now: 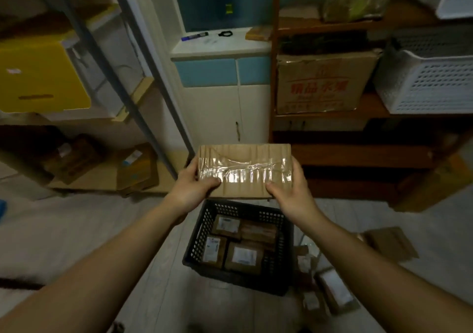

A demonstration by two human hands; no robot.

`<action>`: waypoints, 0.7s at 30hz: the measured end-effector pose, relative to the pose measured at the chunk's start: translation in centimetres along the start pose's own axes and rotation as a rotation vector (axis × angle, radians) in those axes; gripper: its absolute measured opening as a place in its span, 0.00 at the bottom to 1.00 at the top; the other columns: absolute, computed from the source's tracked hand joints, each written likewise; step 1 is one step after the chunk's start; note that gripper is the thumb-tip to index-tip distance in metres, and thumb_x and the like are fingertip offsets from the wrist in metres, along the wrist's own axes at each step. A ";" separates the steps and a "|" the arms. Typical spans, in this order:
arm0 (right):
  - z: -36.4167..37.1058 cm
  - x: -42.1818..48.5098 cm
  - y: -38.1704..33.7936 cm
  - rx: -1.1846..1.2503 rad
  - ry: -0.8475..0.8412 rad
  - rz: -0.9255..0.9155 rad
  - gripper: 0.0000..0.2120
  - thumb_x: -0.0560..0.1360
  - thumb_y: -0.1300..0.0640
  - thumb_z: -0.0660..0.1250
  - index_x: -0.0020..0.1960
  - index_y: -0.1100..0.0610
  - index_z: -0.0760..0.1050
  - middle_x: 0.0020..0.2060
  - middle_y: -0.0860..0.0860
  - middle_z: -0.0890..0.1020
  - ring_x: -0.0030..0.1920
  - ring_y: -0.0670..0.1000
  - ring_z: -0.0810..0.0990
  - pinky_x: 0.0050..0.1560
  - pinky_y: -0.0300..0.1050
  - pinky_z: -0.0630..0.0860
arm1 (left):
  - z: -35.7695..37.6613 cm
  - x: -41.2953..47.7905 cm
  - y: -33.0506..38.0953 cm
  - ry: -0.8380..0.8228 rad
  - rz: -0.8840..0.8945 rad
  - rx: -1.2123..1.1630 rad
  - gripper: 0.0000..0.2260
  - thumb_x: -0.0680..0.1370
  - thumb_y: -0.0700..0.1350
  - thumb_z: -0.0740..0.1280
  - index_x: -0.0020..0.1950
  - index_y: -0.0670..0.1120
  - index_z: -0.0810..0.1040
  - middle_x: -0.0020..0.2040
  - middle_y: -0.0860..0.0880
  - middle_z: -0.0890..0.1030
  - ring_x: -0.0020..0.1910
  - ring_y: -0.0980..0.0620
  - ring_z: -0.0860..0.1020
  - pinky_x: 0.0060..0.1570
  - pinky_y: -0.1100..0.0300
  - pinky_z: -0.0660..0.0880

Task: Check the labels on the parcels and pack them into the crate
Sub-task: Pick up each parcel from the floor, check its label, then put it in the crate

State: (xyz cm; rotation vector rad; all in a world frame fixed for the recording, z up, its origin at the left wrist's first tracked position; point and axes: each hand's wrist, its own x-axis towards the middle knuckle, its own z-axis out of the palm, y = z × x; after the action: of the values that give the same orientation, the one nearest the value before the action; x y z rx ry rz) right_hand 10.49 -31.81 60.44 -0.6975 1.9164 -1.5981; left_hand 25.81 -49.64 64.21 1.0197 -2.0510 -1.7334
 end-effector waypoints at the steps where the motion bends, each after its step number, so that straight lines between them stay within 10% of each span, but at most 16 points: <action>1: 1.3 0.0 0.4 -0.006 0.026 0.018 0.38 0.73 0.53 0.70 0.75 0.44 0.52 0.68 0.50 0.68 0.66 0.51 0.70 0.66 0.57 0.69 | -1.0 0.9 -1.0 -0.032 -0.008 0.012 0.25 0.73 0.44 0.69 0.68 0.57 0.66 0.57 0.52 0.79 0.53 0.52 0.80 0.52 0.54 0.78; 7: 9.0 0.3 4.6 -0.053 0.114 0.150 0.29 0.74 0.53 0.69 0.64 0.31 0.58 0.56 0.37 0.74 0.55 0.33 0.74 0.48 0.28 0.72 | -6.0 5.5 -7.6 -0.185 -0.035 0.029 0.33 0.72 0.41 0.71 0.66 0.69 0.61 0.51 0.63 0.71 0.48 0.61 0.76 0.41 0.65 0.76; 10: 10.8 2.0 8.2 -0.083 0.091 0.249 0.30 0.74 0.54 0.69 0.70 0.39 0.58 0.58 0.40 0.75 0.59 0.43 0.75 0.55 0.41 0.73 | -6.0 8.0 -11.5 -0.215 0.008 0.076 0.31 0.72 0.44 0.72 0.50 0.81 0.63 0.51 0.62 0.72 0.46 0.70 0.76 0.34 0.73 0.74; 17: 12.8 7.0 24.9 -0.234 0.061 0.394 0.35 0.72 0.54 0.71 0.73 0.47 0.57 0.59 0.45 0.75 0.60 0.47 0.74 0.56 0.40 0.73 | -1.3 15.1 -28.4 -0.290 -0.107 0.093 0.29 0.75 0.38 0.69 0.60 0.68 0.62 0.57 0.59 0.73 0.54 0.60 0.75 0.38 0.71 0.76; 21: 14.1 8.1 37.3 -0.273 -0.007 0.482 0.42 0.72 0.53 0.71 0.76 0.49 0.48 0.65 0.47 0.71 0.63 0.49 0.72 0.60 0.42 0.69 | 2.4 18.1 -40.3 -0.268 -0.245 0.185 0.34 0.74 0.38 0.70 0.74 0.55 0.58 0.60 0.53 0.72 0.60 0.47 0.74 0.54 0.48 0.78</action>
State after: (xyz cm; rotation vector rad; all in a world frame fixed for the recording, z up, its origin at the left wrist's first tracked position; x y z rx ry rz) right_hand 12.75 -41.30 20.95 -0.3034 2.1172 -1.0504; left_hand 24.99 -61.26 21.52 1.1937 -2.3750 -1.9177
